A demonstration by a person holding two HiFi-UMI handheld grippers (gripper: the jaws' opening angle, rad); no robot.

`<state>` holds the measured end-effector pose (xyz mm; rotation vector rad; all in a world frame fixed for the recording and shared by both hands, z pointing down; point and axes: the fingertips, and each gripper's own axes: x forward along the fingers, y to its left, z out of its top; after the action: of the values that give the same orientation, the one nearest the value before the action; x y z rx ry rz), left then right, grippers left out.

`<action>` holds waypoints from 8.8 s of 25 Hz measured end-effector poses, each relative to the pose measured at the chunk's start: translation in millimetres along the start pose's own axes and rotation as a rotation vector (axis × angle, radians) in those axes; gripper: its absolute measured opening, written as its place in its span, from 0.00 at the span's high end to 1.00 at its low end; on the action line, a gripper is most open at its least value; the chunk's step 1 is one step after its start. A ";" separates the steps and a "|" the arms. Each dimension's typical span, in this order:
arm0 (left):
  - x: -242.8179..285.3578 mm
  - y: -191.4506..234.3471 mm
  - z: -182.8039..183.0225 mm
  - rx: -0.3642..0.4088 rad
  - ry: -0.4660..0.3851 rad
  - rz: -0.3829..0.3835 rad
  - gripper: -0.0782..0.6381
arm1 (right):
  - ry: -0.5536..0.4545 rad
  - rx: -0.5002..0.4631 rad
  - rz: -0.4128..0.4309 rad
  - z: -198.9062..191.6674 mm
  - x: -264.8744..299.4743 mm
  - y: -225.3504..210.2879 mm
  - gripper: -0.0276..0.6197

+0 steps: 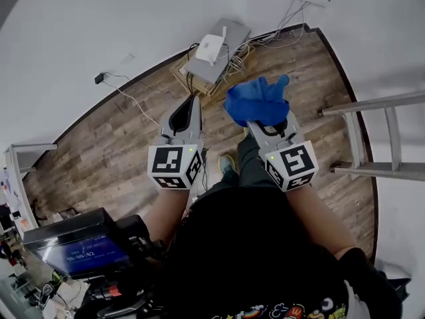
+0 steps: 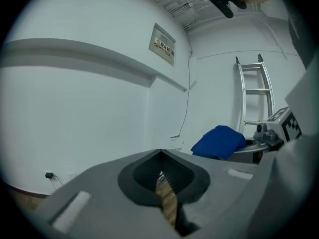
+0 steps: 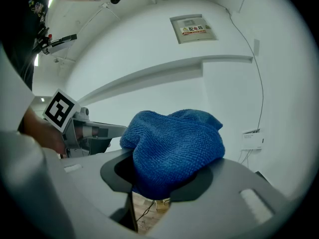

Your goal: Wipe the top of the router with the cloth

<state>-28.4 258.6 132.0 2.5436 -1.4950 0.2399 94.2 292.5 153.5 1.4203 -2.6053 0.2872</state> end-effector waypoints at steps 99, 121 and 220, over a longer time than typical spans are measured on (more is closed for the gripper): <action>483.4 334.9 -438.3 -0.396 0.508 0.165 0.89 | 0.463 -0.219 0.353 -389.0 656.6 -239.1 0.70; 509.6 303.6 -438.3 -0.280 0.674 0.085 0.89 | 0.497 -0.081 0.390 -406.3 590.0 -230.7 0.70; 506.7 332.0 -407.4 -0.401 0.587 0.123 0.89 | 0.537 -0.284 0.504 -392.2 644.7 -251.2 0.70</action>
<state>-94.5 -232.5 668.1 1.8525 -1.2996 0.5793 -20.7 -268.8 705.1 0.4898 -2.3723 0.2910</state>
